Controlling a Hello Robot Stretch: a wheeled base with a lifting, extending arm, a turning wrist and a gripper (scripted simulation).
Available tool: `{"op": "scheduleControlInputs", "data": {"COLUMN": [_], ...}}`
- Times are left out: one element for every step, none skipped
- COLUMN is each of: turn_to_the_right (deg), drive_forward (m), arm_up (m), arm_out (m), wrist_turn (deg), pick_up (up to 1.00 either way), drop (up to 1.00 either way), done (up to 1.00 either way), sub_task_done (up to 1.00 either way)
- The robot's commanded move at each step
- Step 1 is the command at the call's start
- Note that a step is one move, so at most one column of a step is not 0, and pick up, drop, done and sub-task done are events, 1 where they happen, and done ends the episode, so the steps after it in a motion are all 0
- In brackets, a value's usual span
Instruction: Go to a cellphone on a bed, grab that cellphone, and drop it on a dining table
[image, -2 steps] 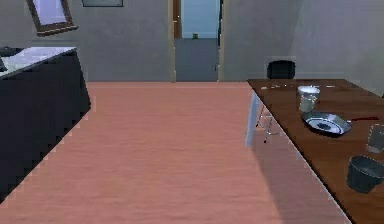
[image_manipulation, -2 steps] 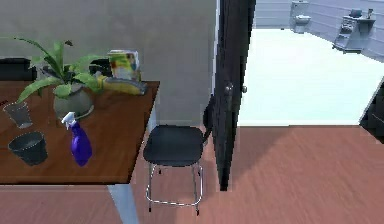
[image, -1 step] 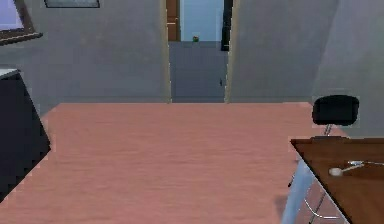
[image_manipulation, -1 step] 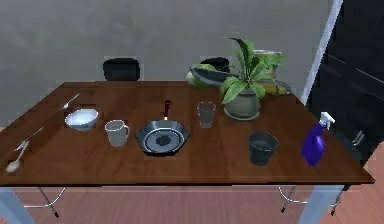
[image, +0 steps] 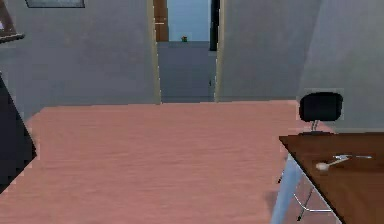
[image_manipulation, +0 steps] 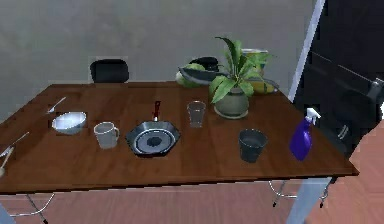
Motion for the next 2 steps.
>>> {"op": "scheduleControlInputs", "data": {"turn_to_the_right": [0.0,0.0], "drive_forward": [1.00,1.00], "arm_up": [0.00,0.00], "arm_out": [0.00,0.00], "wrist_turn": [0.0,0.0], "pick_up": [0.00,0.00], "drop": [0.00,0.00], "done": [0.00,0.00], "sub_task_done": [0.00,0.00]}}
